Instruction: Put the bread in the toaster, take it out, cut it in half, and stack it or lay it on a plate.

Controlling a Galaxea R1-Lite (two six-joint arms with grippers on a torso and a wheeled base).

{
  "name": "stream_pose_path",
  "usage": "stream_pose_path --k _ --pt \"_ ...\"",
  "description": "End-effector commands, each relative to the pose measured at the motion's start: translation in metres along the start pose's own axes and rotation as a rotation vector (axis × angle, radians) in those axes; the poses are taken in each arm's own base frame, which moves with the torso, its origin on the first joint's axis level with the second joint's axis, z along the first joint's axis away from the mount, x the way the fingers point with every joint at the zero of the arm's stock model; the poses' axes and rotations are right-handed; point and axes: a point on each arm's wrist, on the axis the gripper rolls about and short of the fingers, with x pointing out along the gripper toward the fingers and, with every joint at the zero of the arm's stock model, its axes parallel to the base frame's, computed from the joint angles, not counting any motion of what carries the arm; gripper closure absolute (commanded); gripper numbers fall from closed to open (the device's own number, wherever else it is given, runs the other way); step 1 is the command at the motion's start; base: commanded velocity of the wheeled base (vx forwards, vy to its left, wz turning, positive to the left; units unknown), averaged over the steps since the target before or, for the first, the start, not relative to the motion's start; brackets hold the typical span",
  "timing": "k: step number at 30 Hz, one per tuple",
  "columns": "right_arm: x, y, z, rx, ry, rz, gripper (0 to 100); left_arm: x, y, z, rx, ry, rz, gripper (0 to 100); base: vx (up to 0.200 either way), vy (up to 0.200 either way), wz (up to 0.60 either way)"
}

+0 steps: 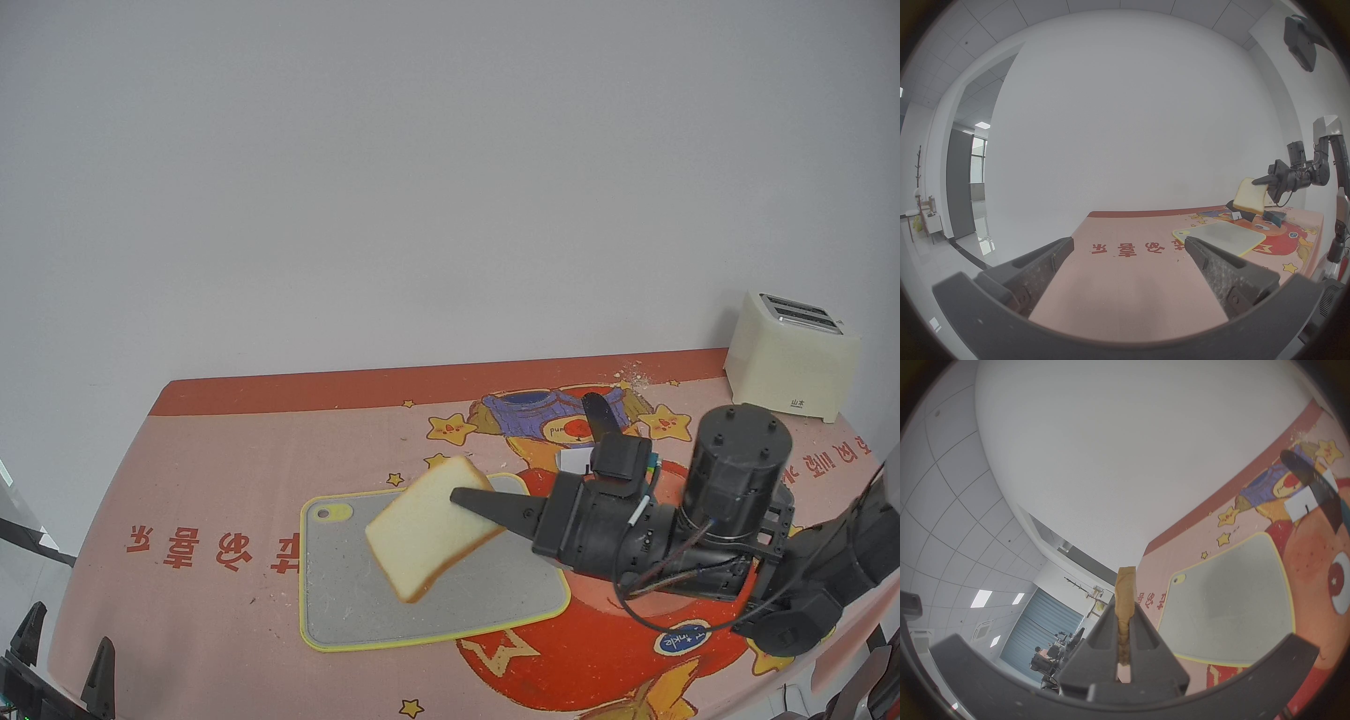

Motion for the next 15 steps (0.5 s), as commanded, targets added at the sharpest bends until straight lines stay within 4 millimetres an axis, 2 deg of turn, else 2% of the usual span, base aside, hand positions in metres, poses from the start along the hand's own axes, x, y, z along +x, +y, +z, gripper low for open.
stream_pose_path --k 1,5,9,15 --pt "0.023 -0.013 -0.006 0.038 0.0 -0.037 100 0.001 0.0 -0.005 -0.001 0.018 0.0 0 0.0 0.0 0.0" --pt "0.04 -0.015 -0.009 0.091 -0.043 -0.056 100 0.001 0.0 -0.005 -0.001 0.018 0.0 0 0.0 0.0 0.0" --pt "0.054 -0.02 -0.022 0.121 -0.092 -0.106 100 0.001 0.0 -0.005 -0.001 0.018 0.0 0 0.0 0.0 0.0" --pt "0.056 -0.021 -0.026 0.22 -0.13 -0.126 100 0.001 0.0 -0.005 -0.001 0.018 0.0 0 0.0 0.0 0.0"
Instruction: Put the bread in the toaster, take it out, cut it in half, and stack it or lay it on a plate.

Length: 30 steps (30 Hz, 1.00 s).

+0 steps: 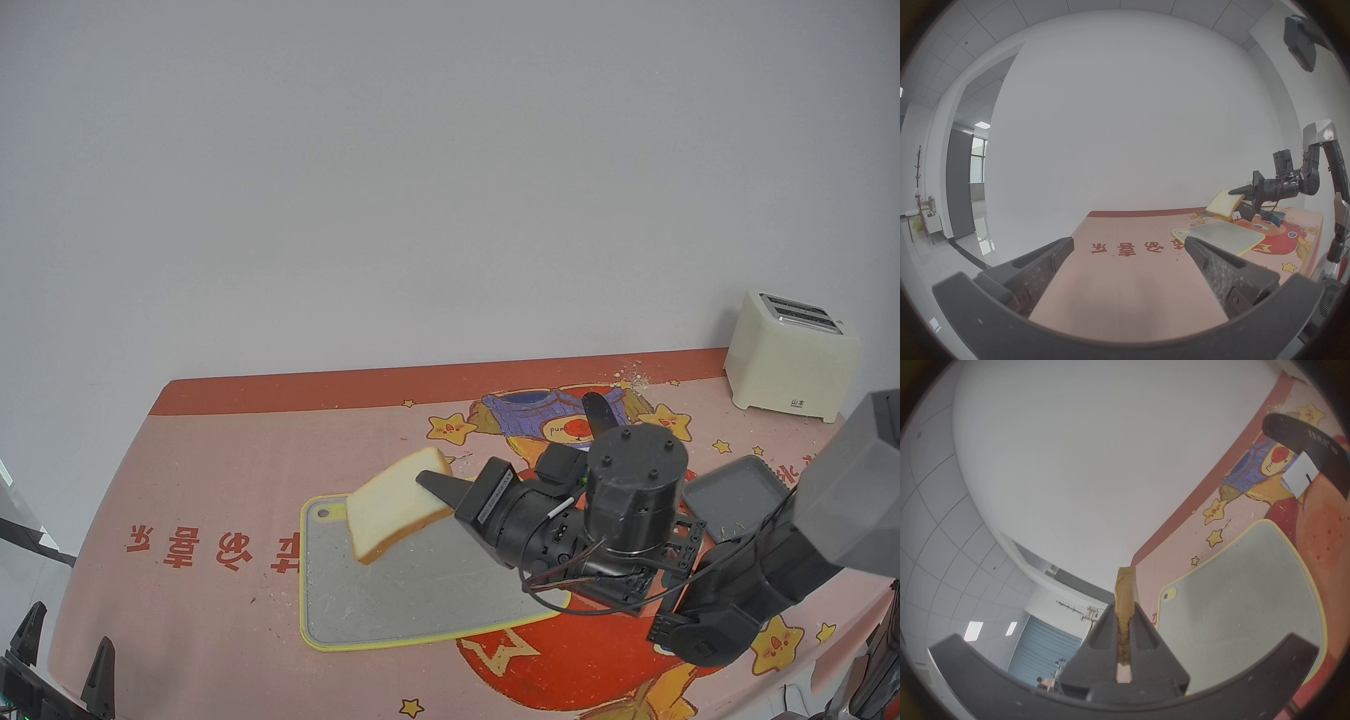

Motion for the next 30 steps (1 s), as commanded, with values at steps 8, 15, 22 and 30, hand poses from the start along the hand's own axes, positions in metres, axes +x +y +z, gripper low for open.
stream_pose_path --k 8,15,22,30 --pt "0.009 -0.028 -0.01 0.077 -0.035 -0.104 100 0.001 0.0 -0.005 0.0 0.018 0.0 0 0.0 0.0 0.0" --pt "0.008 -0.047 -0.017 0.074 -0.049 -0.096 100 0.001 0.0 -0.005 0.0 0.018 0.0 0 0.0 0.0 0.0" --pt "0.004 -0.062 -0.021 0.07 -0.06 -0.127 100 0.001 0.0 -0.005 0.0 0.018 0.0 0 0.0 0.0 0.0" --pt "0.006 -0.067 -0.019 0.069 -0.09 -0.123 100 0.001 0.0 -0.005 0.0 0.018 0.0 0 0.0 0.0 0.0"
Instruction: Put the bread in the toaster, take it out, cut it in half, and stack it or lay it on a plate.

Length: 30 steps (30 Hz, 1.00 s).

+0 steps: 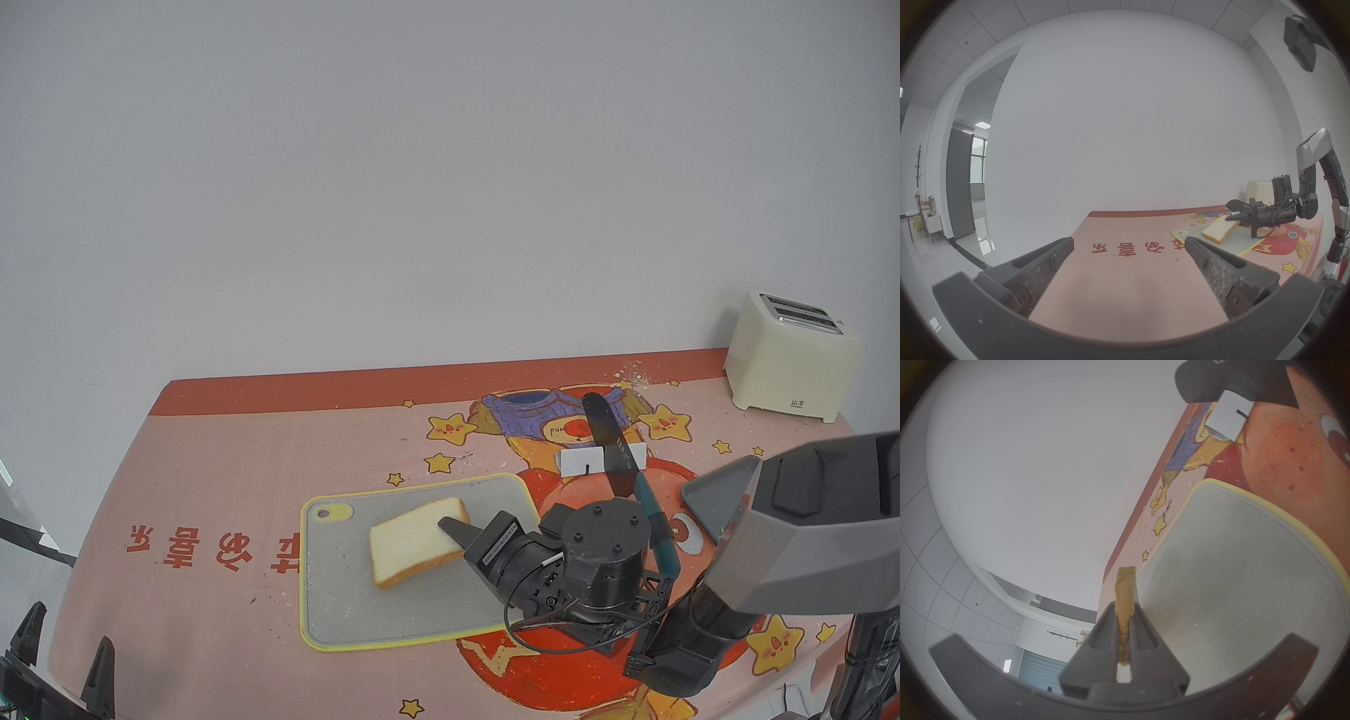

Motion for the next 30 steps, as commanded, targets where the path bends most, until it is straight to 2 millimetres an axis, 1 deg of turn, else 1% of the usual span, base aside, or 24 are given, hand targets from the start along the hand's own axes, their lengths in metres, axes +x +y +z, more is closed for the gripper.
stream_pose_path --k 1,12,13,19,20,22,27,30 --pt "0.002 -0.007 -0.001 -0.005 0.003 -0.026 100 0.001 0.0 -0.005 0.0 0.018 0.0 0 0.0 0.0 0.0" --pt "0.0 -0.008 -0.001 -0.041 0.006 -0.035 100 0.001 0.0 -0.005 0.0 0.018 0.0 0 0.0 0.0 0.0" --pt "-0.001 -0.008 -0.001 -0.043 0.006 -0.036 0 0.001 0.0 -0.005 0.0 0.018 0.0 0 0.0 0.0 0.0" --pt "-0.002 -0.005 -0.001 -0.071 0.002 -0.026 0 0.001 0.0 -0.005 0.0 0.018 0.0 0 0.0 0.0 0.0" --pt "-0.009 -0.001 0.002 -0.096 0.0 -0.029 0 0.001 0.0 -0.005 0.0 0.018 0.0 0 0.0 0.0 0.0" --pt "-0.013 0.002 0.004 -0.146 -0.001 -0.028 0 0.001 0.0 -0.005 0.0 0.018 0.0 0 0.0 0.0 0.0" --pt "-0.025 -0.007 0.003 -0.285 0.001 -0.081 0 0.001 0.0 -0.005 0.001 0.018 0.0 0 0.0 0.0 0.0" --pt "-0.031 -0.01 0.002 -0.334 0.01 -0.103 0 0.001 0.0 -0.005 0.001 0.018 0.0 0 0.0 0.0 0.0"
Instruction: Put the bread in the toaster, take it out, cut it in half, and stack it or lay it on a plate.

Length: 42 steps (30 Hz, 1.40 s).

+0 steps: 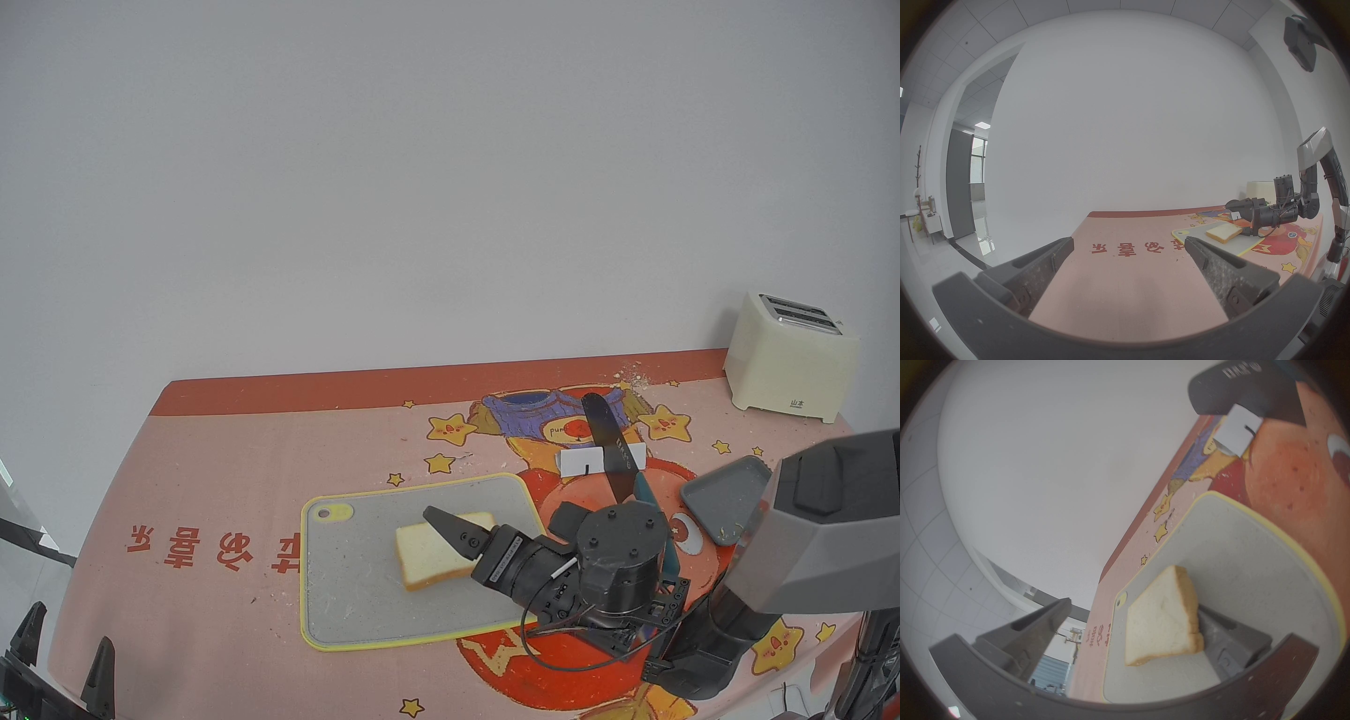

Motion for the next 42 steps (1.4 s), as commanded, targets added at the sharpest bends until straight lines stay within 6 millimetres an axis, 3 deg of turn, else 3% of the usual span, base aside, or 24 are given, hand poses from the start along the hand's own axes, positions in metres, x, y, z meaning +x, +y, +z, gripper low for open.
stream_pose_path --k 1,8,18,22,31,35,42 --pt "-0.014 -0.006 -0.003 -0.075 0.025 -0.043 0 0.001 0.0 -0.005 0.001 0.018 0.001 0 0.0 0.0 0.0" --pt "-0.023 -0.005 -0.018 -0.319 0.094 -0.049 0 0.001 0.0 -0.005 -0.001 0.018 0.001 0 0.0 0.0 0.0" --pt "-0.022 0.013 -0.027 -0.43 0.107 0.022 0 0.001 0.0 -0.005 -0.001 0.018 0.001 0 0.0 0.0 0.0" --pt "-0.024 0.017 -0.017 -0.472 0.116 -0.017 0 0.001 0.0 -0.005 -0.001 0.018 0.001 0 0.0 0.0 0.0" --pt "-0.035 0.019 0.026 -0.606 0.043 -0.114 0 0.001 0.0 -0.005 -0.001 0.018 0.001 0 0.0 0.0 0.0" --pt "-0.032 0.015 0.032 -0.63 0.031 -0.128 0 0.001 0.0 -0.005 -0.001 0.018 0.001 0 0.0 0.0 0.0" --pt "-0.033 0.027 0.037 -0.624 -0.006 -0.095 0 0.001 0.0 -0.005 -0.002 0.02 0.001 0 0.0 0.0 0.0"
